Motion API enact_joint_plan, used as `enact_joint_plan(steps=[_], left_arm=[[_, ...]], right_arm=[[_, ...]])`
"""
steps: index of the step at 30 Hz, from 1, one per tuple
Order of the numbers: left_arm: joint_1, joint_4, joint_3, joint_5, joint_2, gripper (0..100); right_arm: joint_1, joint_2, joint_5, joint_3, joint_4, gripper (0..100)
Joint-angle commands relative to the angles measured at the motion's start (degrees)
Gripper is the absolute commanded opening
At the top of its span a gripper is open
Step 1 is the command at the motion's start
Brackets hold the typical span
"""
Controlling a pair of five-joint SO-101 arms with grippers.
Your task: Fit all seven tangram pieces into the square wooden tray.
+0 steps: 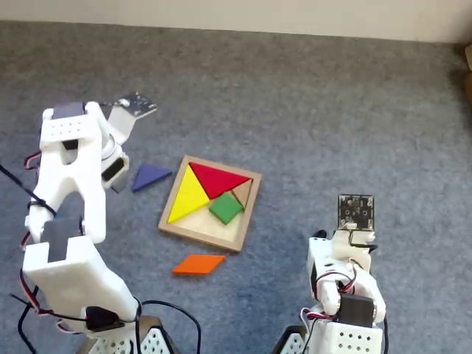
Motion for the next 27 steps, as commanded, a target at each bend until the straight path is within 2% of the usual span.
enact_joint_plan(steps=[1, 4, 8, 11, 17, 21, 27], left_arm=[[2.33, 3.69, -6.2, -3.69, -0.4, 12], [1.1, 5.71, -10.42, -1.76, -0.4, 12], [-3.74, 7.3, -13.41, 8.7, -0.4, 12], [-8.84, 6.95, -13.32, 12.04, -0.13, 12], [-20.09, 6.86, -13.05, 19.52, 0.4, 30], [-24.22, 6.15, -10.42, 20.04, 0.57, 30], [-25.71, -4.13, -1.36, 20.31, 4.79, 30]], right_arm=[[0.57, -0.48, 0.09, 6.81, 0.04, 9.1], [0.57, -0.48, 0.09, 6.81, 0.04, 9.1], [0.57, -0.48, 0.09, 6.81, 0.04, 9.1], [0.57, -0.48, 0.09, 6.81, 0.04, 9.1], [0.57, -0.48, 0.09, 6.81, 0.04, 9.1], [0.57, -0.48, 0.09, 6.81, 0.04, 9.1], [0.57, -0.48, 0.09, 6.81, 0.04, 9.1]])
